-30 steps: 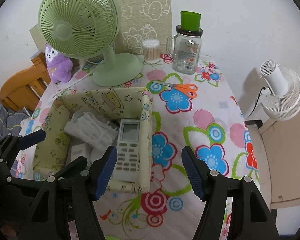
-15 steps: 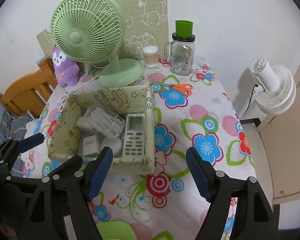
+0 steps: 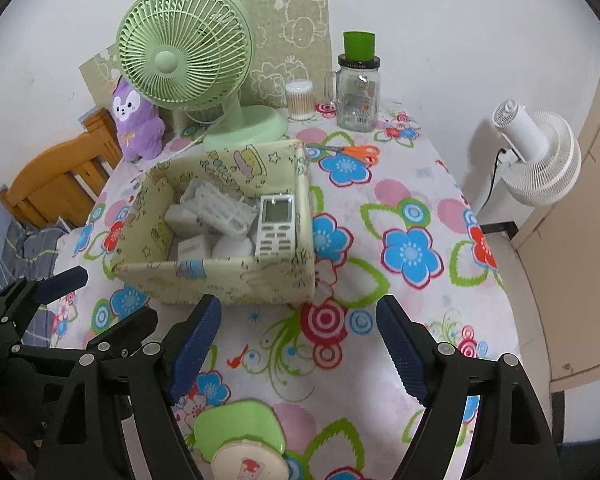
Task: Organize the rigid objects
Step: 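Withdraw the left tool up and back from the fabric box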
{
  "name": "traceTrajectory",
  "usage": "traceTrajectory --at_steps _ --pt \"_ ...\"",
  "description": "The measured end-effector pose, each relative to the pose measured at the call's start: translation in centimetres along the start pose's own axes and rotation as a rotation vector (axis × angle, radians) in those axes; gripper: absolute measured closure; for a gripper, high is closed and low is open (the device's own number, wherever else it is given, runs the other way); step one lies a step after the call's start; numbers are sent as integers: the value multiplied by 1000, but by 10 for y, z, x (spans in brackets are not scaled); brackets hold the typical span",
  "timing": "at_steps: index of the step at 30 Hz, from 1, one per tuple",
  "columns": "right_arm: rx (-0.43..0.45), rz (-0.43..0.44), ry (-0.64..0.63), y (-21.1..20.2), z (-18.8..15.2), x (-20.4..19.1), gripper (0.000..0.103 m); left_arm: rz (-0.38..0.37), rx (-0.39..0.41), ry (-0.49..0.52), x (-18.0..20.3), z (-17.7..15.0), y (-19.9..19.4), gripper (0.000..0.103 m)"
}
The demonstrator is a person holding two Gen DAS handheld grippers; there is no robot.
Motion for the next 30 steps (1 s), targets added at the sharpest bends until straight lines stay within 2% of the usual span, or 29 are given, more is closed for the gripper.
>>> traceTrajectory --at_steps 9,18,30 --pt "-2 -20 26 -6 -22 -3 21 -17 1 21 -2 -20 -2 7" --pt "48 -74 21 -17 -43 -7 21 -25 -9 33 -4 -39 2 7" --pt "21 -51 49 -9 -72 -9 21 -29 -35 26 -8 -63 11 7"
Point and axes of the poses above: each gripper's, at about its wrist camera, not at the fingertips, and y roughly the way its jaws point, x to its right, z to its top, the point moved 7 cm from there along y, roughly the way its jaws point, and after that the axes turned 1 degree about -x, right-handed, at the moved point
